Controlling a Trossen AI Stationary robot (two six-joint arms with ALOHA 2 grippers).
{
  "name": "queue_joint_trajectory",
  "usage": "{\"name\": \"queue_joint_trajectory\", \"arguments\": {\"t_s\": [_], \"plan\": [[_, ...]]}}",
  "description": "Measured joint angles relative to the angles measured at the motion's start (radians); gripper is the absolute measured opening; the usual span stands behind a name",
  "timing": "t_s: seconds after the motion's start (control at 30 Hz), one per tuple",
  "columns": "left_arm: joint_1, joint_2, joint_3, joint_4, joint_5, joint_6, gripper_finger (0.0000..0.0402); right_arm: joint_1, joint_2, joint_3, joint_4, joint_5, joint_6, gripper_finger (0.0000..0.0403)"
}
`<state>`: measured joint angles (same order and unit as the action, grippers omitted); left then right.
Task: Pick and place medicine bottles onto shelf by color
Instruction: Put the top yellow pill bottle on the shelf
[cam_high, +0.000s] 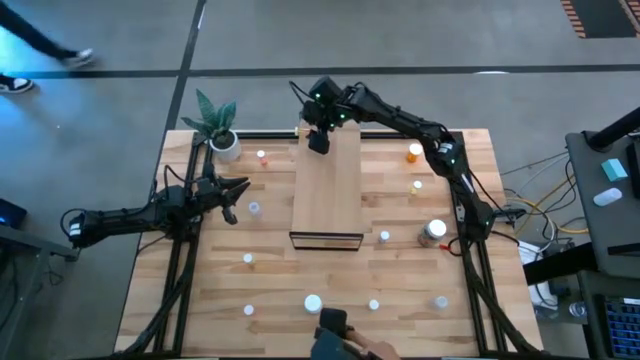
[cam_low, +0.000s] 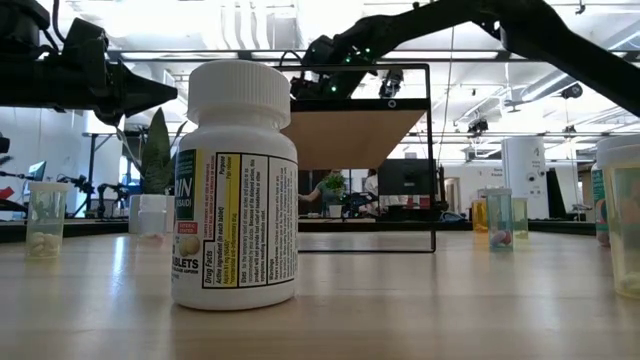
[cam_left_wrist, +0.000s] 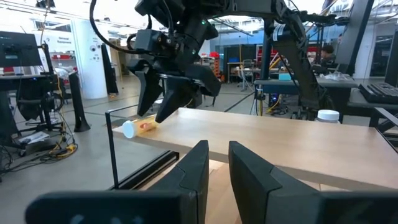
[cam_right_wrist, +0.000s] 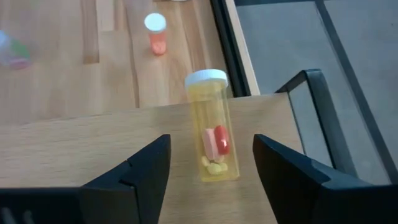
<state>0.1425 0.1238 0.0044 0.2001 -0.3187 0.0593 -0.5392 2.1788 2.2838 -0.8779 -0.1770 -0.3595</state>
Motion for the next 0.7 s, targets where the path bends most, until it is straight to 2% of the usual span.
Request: {"name": "queue_joint_trajectory", "arguments": {"t_s": [0.47,0.7], "plan": [[0.000,0.000,0.000,0.000,0.000,0.000,0.0044,-0.002,0.000,-0.054,0.007,-0.009,-0.020,0.0109],[0.000,0.000,0.000,0.000,0.000,0.000,0.0044,-0.002,0.000,-0.032,0.021,-0.004,-0.028,0.0088]]}}
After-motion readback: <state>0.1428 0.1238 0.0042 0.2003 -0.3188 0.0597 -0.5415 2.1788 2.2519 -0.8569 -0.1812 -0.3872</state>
